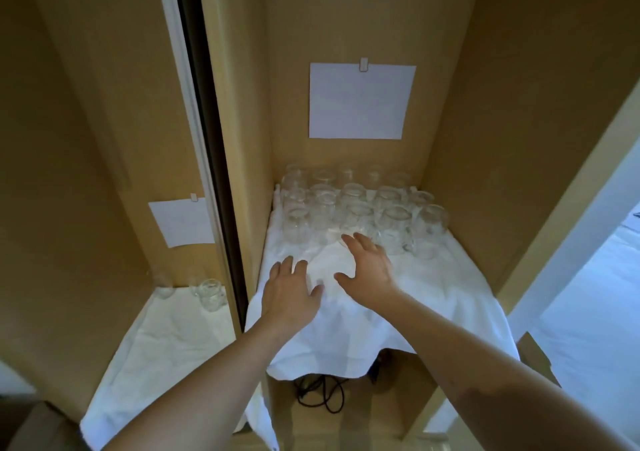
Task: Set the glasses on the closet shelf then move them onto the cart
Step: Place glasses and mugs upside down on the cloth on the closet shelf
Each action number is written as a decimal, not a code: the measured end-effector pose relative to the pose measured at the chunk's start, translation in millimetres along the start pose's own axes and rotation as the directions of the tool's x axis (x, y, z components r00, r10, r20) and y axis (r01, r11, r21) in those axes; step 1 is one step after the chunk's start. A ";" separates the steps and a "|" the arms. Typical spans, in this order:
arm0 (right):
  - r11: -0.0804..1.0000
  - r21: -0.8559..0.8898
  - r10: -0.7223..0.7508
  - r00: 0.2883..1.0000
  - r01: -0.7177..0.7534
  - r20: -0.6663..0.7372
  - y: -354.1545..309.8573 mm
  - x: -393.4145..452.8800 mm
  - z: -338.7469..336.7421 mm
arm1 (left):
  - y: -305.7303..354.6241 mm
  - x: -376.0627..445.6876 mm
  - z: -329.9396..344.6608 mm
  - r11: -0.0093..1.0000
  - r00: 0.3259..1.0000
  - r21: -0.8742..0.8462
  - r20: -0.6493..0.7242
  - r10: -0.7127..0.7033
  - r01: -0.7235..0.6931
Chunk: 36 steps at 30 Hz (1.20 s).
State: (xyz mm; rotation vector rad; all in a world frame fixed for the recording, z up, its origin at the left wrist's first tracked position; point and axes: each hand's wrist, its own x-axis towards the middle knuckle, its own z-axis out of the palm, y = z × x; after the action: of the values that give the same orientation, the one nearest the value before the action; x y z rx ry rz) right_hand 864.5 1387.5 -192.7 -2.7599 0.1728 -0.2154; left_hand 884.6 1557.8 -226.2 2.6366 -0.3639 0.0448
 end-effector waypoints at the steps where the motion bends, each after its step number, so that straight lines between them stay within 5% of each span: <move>1: 1.000 0.002 0.000 1.000 0.000 0.004 2.6 -9.2 -3.6 | 6.5 -8.3 -3.2 1.000 1.000 0.000 -0.004 0.004 -0.004; 20: 0.997 0.027 -0.073 0.996 0.072 0.049 -14.0 -135.9 -30.5 | 40.2 -123.8 -47.4 0.999 0.988 -0.023 -0.154 0.027 -0.031; 36: 0.994 0.030 -0.101 0.995 0.101 0.016 -149.7 -151.9 3.9 | -65.6 -149.1 -137.0 0.998 0.983 -0.009 -0.175 0.056 -0.058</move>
State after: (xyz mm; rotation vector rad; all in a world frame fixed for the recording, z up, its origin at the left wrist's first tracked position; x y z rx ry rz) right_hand 729.9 1549.8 -160.6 -2.7427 0.0248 -0.2180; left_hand 762.4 1713.8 -148.6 2.5838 -0.3780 0.2897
